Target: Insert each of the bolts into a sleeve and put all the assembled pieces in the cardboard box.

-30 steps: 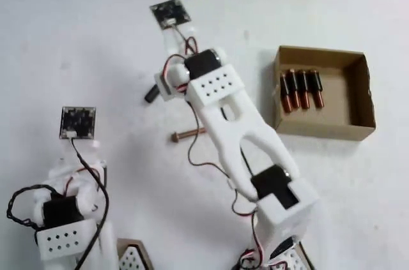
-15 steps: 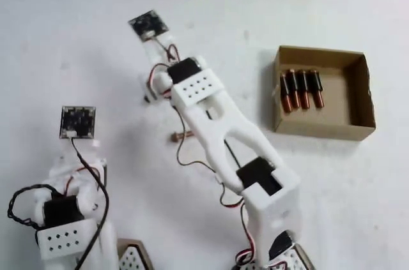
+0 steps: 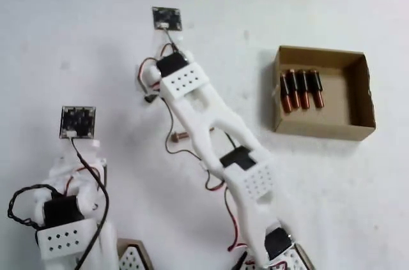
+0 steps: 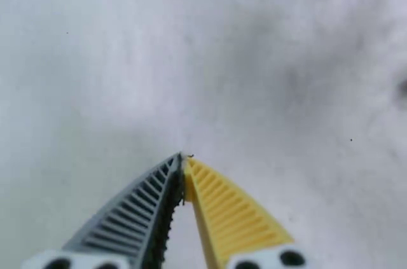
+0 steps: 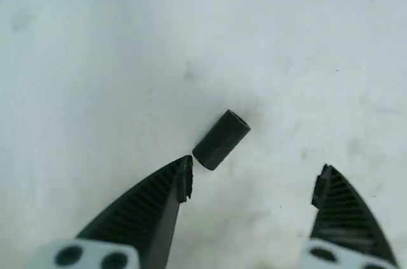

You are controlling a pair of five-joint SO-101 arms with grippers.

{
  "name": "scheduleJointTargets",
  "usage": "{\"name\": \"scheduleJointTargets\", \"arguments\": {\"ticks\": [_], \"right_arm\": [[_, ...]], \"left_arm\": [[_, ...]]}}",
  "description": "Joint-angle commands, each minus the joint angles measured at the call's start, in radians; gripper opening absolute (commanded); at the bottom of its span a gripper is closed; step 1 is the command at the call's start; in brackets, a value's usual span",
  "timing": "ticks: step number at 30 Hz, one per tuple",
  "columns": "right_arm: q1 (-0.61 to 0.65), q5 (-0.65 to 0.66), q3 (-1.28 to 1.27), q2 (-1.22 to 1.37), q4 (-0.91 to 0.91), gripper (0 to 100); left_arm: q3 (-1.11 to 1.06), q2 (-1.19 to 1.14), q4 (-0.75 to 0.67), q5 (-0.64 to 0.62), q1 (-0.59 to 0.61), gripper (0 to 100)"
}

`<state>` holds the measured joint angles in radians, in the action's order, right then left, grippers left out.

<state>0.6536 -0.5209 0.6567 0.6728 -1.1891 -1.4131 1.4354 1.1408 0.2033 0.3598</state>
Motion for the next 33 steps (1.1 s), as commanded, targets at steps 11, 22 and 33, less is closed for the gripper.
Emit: {"name": "scheduleJointTargets", "arguments": {"ticks": [11, 22, 33], "right_arm": [[0.016, -0.305, 0.423, 0.305, -0.008, 29.7], [0.018, -0.404, 0.511, 0.366, -0.065, 15.6], [0.019, -0.454, 0.517, 0.432, -0.058, 18.9]], "left_arm": [[0.005, 0.004, -0.021, 0.011, 0.010, 2], [0.005, 0.004, -0.020, 0.011, 0.010, 2], [0.005, 0.004, -0.018, 0.011, 0.010, 2]]}}
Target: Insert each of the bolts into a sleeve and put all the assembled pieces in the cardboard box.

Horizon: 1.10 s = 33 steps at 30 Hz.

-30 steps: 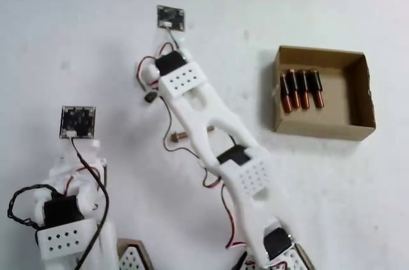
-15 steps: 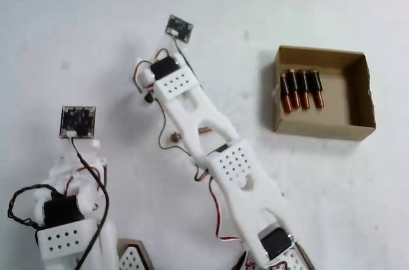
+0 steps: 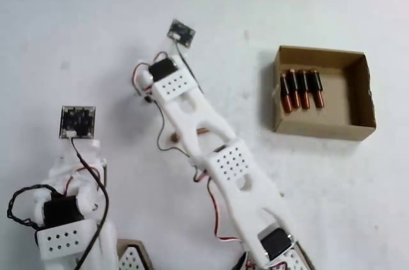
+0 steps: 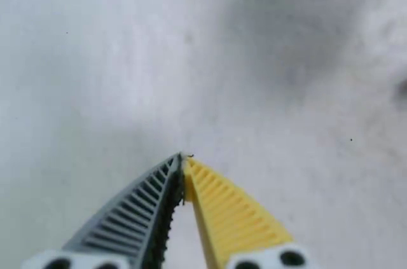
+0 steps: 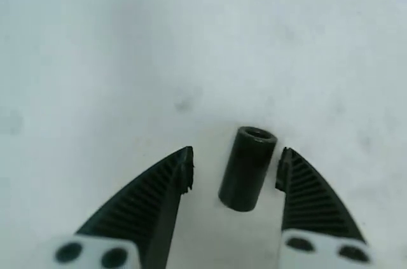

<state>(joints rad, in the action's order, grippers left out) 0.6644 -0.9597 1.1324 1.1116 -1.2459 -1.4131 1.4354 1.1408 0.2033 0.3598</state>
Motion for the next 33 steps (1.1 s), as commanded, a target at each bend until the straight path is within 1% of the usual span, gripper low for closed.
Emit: {"name": "scheduleJointTargets", "arguments": {"ticks": [1, 8, 10, 15, 16, 18, 19, 21, 22, 24, 28, 30, 33], "right_arm": [[0.008, -0.015, 0.041, -0.001, -0.001, 18.2], [0.007, -0.015, 0.041, 0.007, -0.002, 9.7], [0.008, -0.015, 0.038, 0.007, -0.002, 9.9], [0.022, -0.005, 0.031, 0.007, -0.010, 15.5], [0.024, -0.005, 0.031, 0.007, -0.022, 15.1], [0.024, -0.003, 0.038, 0.007, -0.039, 11.1], [0.021, 0.012, 0.040, 0.005, -0.041, 8.0], [0.016, 0.097, 0.040, 0.005, -0.039, 2.4], [0.015, 0.133, 0.040, 0.005, -0.041, 1.2], [0.007, 0.157, 0.040, 0.005, -0.047, 2.5], [-0.025, 0.175, 0.044, -0.005, -0.074, 1.5], [-0.039, 0.244, 0.080, -0.018, -0.117, 1.6], [-0.051, 0.368, 0.146, -0.045, -0.234, 1.6]], "left_arm": [[0.005, 0.004, -0.018, 0.011, 0.010, 2], [0.003, 0.004, -0.018, 0.011, 0.010, 2], [0.003, 0.004, -0.018, 0.011, 0.010, 2], [0.003, 0.004, -0.018, 0.011, 0.010, 2], [0.003, 0.004, -0.018, 0.011, 0.010, 2], [0.003, 0.004, -0.017, 0.011, 0.010, 2], [0.003, 0.004, -0.017, 0.011, 0.010, 2], [0.003, 0.004, -0.017, 0.011, 0.010, 2], [0.003, 0.004, -0.017, 0.011, 0.010, 2], [0.003, 0.004, -0.018, 0.011, 0.010, 2], [-0.018, 0.004, -0.041, 0.012, 0.008, 2], [-0.023, 0.004, -0.051, 0.012, 0.008, 2], [-0.023, 0.004, -0.051, 0.012, 0.007, 2]]}}
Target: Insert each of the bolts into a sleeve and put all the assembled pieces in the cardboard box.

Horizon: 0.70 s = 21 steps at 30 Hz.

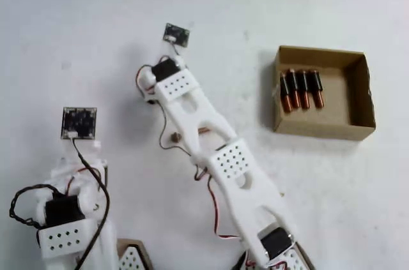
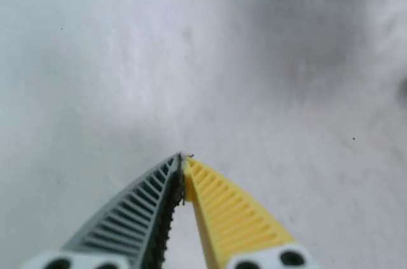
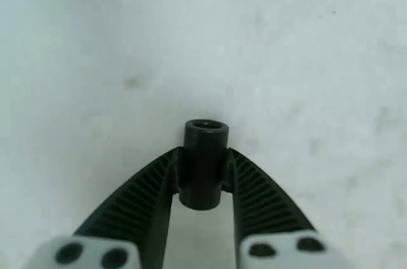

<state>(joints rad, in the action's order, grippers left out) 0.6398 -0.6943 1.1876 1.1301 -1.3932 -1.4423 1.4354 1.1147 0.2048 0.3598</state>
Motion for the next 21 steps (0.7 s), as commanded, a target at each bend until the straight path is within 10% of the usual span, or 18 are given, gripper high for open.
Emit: {"name": "scheduleJointTargets", "arguments": {"ticks": [1, 11, 21], "right_arm": [[-0.035, 0.143, 0.121, -0.073, -0.134, 1.6], [-0.081, 0.474, 0.359, -0.151, -0.331, 1.6], [-0.090, 0.509, 0.230, -0.432, -0.332, 1.6]], "left_arm": [[0.006, 0.004, -0.025, 0.011, 0.007, 2], [0.006, 0.004, -0.025, 0.011, 0.005, 2], [0.006, 0.004, -0.025, 0.011, 0.005, 2]]}}
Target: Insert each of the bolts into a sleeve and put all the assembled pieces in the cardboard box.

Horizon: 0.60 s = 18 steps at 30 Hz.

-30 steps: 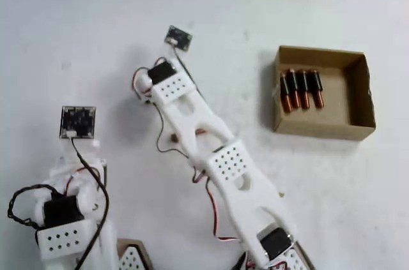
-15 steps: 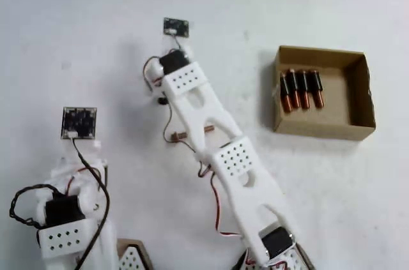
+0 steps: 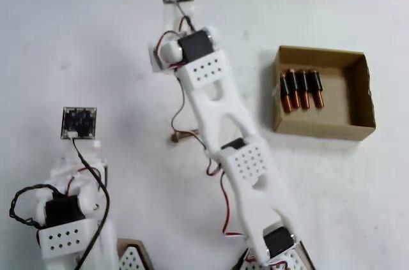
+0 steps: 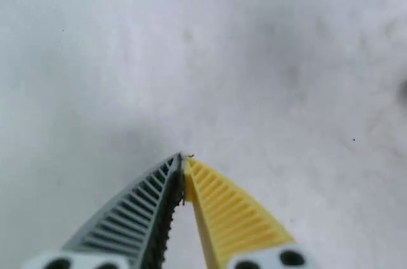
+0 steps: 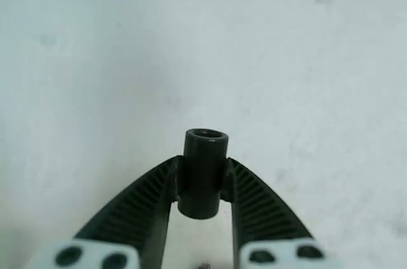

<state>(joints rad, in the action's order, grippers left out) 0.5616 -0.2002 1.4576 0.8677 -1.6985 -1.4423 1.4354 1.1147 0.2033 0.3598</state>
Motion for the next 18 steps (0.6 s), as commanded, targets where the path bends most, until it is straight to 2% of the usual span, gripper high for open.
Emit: {"name": "scheduleJointTargets", "arguments": {"ticks": [1, 7, 18], "right_arm": [[-0.013, 0.015, -0.084, -0.214, -0.027, 1.6], [-0.015, 0.152, -0.417, -0.510, -0.024, 1.6], [-0.130, 0.333, -0.898, -0.901, -0.021, 1.7]], "left_arm": [[0.006, 0.004, -0.025, 0.012, 0.005, 2], [0.006, 0.004, -0.025, 0.012, 0.005, 2], [0.006, 0.004, -0.023, 0.011, 0.005, 2]]}}
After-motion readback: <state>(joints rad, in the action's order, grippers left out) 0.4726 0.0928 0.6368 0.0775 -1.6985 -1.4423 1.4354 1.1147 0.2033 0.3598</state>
